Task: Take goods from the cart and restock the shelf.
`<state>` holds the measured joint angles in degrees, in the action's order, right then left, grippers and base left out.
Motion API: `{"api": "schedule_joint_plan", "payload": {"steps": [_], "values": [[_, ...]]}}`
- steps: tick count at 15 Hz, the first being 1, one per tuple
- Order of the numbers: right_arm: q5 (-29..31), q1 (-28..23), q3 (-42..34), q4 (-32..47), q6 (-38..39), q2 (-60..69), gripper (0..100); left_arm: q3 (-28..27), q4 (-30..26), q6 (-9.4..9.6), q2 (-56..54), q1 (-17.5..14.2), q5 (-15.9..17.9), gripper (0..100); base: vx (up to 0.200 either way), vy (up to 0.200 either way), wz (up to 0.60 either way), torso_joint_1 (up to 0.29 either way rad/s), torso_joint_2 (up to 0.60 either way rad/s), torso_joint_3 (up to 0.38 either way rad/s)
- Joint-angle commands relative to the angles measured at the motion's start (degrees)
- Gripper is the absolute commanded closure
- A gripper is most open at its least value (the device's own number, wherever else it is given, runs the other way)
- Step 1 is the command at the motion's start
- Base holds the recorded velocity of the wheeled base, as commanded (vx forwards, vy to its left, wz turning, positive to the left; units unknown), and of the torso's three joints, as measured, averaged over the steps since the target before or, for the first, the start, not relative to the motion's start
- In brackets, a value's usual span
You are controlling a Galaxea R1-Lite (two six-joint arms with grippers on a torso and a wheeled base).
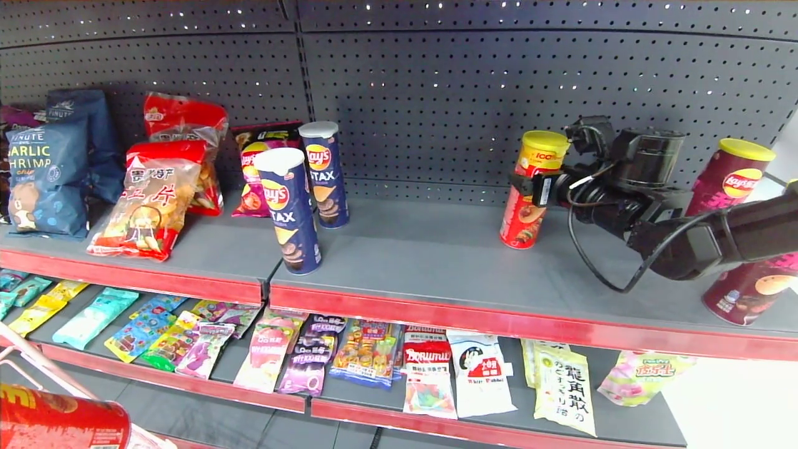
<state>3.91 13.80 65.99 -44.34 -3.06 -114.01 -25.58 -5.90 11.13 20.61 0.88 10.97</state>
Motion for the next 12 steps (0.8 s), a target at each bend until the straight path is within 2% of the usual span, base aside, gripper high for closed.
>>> {"api": "schedule_joint_plan", "payload": {"steps": [1, 2, 3, 7, 9, 12], "values": [[0.13, 0.00, 1.60, -0.05, -0.02, -1.48, 0, 0.09, 0.01, 0.03, 0.13, 0.00, 0.01, 100, 0.000, 0.000, 0.00, 0.000, 0.00, 0.000], [0.22, 0.00, 2.04, -0.05, -0.02, -1.83, 0, 0.09, 0.01, -0.06, 0.13, 0.00, 0.01, 100, 0.000, 0.000, 0.00, 0.000, 0.00, 0.000], [0.39, 0.00, 2.13, -0.05, 0.07, -2.10, 100, 0.18, 0.01, 0.03, 0.04, 0.00, 0.01, 100, 0.000, 0.000, 0.00, 0.000, 0.00, 0.000], [0.83, 0.61, 0.37, -0.05, -0.02, -1.31, 100, 0.18, 0.01, -0.06, 0.13, 0.00, 0.01, 100, 0.000, 0.000, 0.00, 0.000, 0.00, 0.000], [3.38, 1.93, -0.77, 0.04, -0.02, 1.42, 100, 0.18, 0.01, -0.06, 0.04, 0.00, 0.01, 100, 0.000, 0.000, 0.00, 0.000, 0.00, 0.000], [7.60, 7.47, -9.56, 0.66, 0.16, 10.47, 100, 0.97, 0.01, -0.06, 0.04, 0.00, 0.10, 100, 0.000, 0.000, 0.00, 0.000, 0.00, 0.000]]}}
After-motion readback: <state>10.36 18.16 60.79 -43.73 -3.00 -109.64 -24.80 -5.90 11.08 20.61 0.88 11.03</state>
